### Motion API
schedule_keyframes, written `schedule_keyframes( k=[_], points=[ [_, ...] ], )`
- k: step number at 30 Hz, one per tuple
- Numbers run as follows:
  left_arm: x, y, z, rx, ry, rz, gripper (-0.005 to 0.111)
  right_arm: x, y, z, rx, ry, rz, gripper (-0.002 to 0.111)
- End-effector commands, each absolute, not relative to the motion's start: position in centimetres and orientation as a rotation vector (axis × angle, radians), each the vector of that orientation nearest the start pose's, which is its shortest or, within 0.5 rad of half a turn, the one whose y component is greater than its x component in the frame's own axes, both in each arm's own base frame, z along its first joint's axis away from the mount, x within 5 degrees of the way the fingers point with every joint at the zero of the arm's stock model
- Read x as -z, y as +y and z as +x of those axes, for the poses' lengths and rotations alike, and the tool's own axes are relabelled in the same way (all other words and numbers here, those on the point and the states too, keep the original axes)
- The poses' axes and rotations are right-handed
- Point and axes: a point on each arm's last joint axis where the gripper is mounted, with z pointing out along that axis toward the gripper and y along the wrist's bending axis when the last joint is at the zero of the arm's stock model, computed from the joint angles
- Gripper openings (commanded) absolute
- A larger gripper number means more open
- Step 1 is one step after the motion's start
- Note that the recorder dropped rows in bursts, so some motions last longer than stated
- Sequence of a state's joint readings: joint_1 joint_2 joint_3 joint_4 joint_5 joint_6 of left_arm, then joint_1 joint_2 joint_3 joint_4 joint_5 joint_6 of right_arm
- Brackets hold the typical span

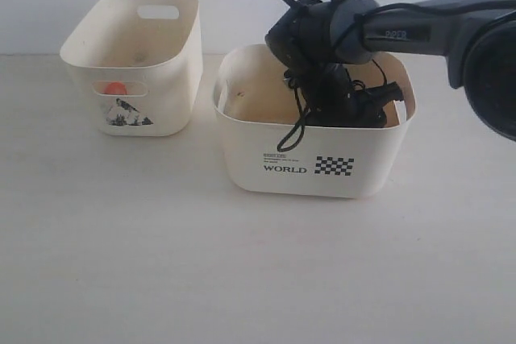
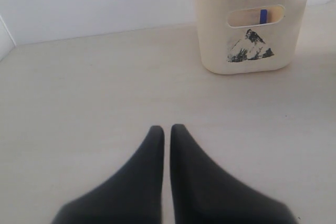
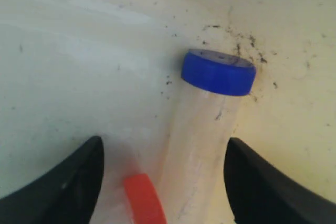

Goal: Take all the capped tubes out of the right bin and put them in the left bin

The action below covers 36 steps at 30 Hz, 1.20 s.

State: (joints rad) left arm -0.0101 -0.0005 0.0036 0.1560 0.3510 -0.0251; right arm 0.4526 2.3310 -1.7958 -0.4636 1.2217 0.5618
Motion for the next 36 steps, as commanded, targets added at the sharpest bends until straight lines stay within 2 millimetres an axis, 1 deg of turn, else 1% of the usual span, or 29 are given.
schedule_keyframes(
  k=[1,6,10,15,24,25,26,27,29,31,32,36],
  points=[
    [-18.3,0.4,5.4,-0.114,1.823,0.071,0.004,-11.9,16.1,42.6,0.666,2.959,-0.116,0.063],
    [-18.3,0.4,5.4,-0.114,1.823,0.071,0.004,-10.7,16.1,42.5,0.680,2.983,-0.119,0.063],
    [-18.3,0.4,5.4,-0.114,1.823,0.071,0.004,-10.5,16.2,42.5,0.665,2.988,-0.065,0.063],
    [-18.3,0.4,5.4,-0.114,1.823,0.071,0.004,-10.3,16.5,42.2,0.600,3.031,-0.027,0.049],
    [-18.3,0.4,5.4,-0.114,1.823,0.071,0.004,-10.2,16.9,41.9,0.536,3.070,0.005,0.048],
    [-18.3,0.4,5.4,-0.114,1.823,0.071,0.004,-10.2,17.0,41.9,0.525,3.076,0.011,0.047],
    [-18.3,0.4,5.4,-0.114,1.823,0.071,0.004,-10.1,17.0,41.8,0.517,3.081,0.016,0.044],
    [-18.3,0.4,5.4,-0.114,1.823,0.071,0.004,-10.1,17.1,41.8,0.509,3.085,0.020,0.038],
    [-18.3,0.4,5.4,-0.114,1.823,0.071,0.004,-10.1,17.1,41.8,0.507,3.087,0.022,0.022],
    [-18.3,0.4,5.4,-0.114,1.823,0.071,0.004,-10.1,17.2,41.8,0.507,3.087,0.015,0.002],
    [-18.3,0.4,5.4,-0.114,1.823,0.071,0.004,-10.1,17.2,41.8,0.507,3.086,0.018,0.000],
    [-18.3,0.4,5.4,-0.114,1.823,0.071,0.004,-10.4,17.1,41.8,0.511,3.078,0.012,0.000]
  ],
)
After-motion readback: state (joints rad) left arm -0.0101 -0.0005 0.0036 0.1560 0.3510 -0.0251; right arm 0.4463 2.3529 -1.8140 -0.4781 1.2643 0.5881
